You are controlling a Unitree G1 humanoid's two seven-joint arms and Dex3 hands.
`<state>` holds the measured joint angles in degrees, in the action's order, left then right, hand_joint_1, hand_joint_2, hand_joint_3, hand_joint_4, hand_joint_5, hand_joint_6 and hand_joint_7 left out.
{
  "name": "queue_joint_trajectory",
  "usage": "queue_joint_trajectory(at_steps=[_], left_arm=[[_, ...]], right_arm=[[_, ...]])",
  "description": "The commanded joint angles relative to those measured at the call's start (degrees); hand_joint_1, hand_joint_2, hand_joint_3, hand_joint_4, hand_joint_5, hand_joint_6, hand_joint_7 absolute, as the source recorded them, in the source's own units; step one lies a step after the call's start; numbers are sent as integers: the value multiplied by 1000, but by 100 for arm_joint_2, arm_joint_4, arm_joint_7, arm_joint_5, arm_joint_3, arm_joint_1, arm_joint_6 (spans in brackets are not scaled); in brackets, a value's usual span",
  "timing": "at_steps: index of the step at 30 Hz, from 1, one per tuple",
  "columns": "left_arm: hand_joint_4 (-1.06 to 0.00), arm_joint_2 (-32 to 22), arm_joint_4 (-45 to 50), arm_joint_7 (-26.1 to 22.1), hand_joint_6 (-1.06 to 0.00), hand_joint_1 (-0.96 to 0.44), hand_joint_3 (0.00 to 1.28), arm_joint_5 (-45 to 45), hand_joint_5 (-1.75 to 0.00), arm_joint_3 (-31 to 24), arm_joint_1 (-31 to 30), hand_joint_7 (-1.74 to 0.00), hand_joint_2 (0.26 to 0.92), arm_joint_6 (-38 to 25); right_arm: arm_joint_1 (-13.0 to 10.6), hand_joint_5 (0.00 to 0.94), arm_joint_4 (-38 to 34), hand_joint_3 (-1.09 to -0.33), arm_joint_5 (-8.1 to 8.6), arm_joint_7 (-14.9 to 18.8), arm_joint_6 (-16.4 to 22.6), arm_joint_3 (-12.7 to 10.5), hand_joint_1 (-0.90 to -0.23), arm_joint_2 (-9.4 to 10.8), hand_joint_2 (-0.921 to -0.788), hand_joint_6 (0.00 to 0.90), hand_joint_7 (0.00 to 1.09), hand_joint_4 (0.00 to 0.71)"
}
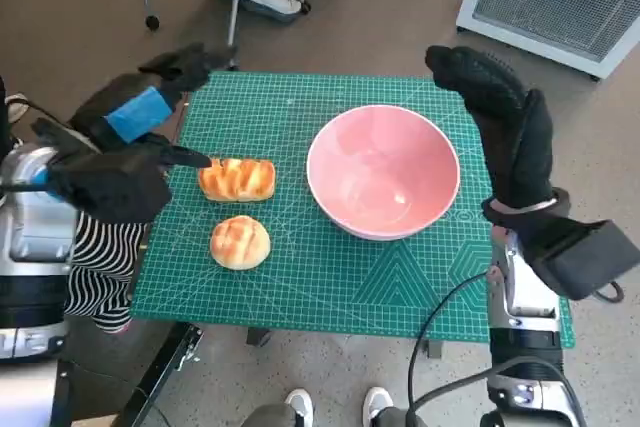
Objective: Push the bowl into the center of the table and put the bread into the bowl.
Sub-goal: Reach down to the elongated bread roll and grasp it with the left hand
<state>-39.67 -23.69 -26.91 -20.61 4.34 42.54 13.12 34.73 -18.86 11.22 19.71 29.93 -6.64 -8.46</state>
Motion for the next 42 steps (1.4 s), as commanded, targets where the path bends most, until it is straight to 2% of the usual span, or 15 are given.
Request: queue_joint_trajectory(at_steps=[1,16,27,42], left_arm=[[-68,112,-247,-69,-171,-135,6,-132,-7,243,227,-98,700,-238],[-101,572,-1909,64,-233,-212,8,-458,-6,929,903,-64,718,-196],[-133,957,-3136,315,-261,-252,9,-1033,-13,1547,1426,-47,732,-451],[-232,1274,-3981,475,-404,-219,6,-1393,-14,1998,1633,-51,745,-822]], right_arm=[[-136,10,12,-742,41,-54,-59,-11,-789,37,-921,30,640,210],[-211,8,49,-740,60,-58,-76,-24,-799,10,-921,33,635,212],[-284,8,119,-736,24,-98,-87,-26,-812,-2,-921,38,629,214],[-346,5,198,-735,55,-97,-151,-26,-809,2,-921,39,621,213]])
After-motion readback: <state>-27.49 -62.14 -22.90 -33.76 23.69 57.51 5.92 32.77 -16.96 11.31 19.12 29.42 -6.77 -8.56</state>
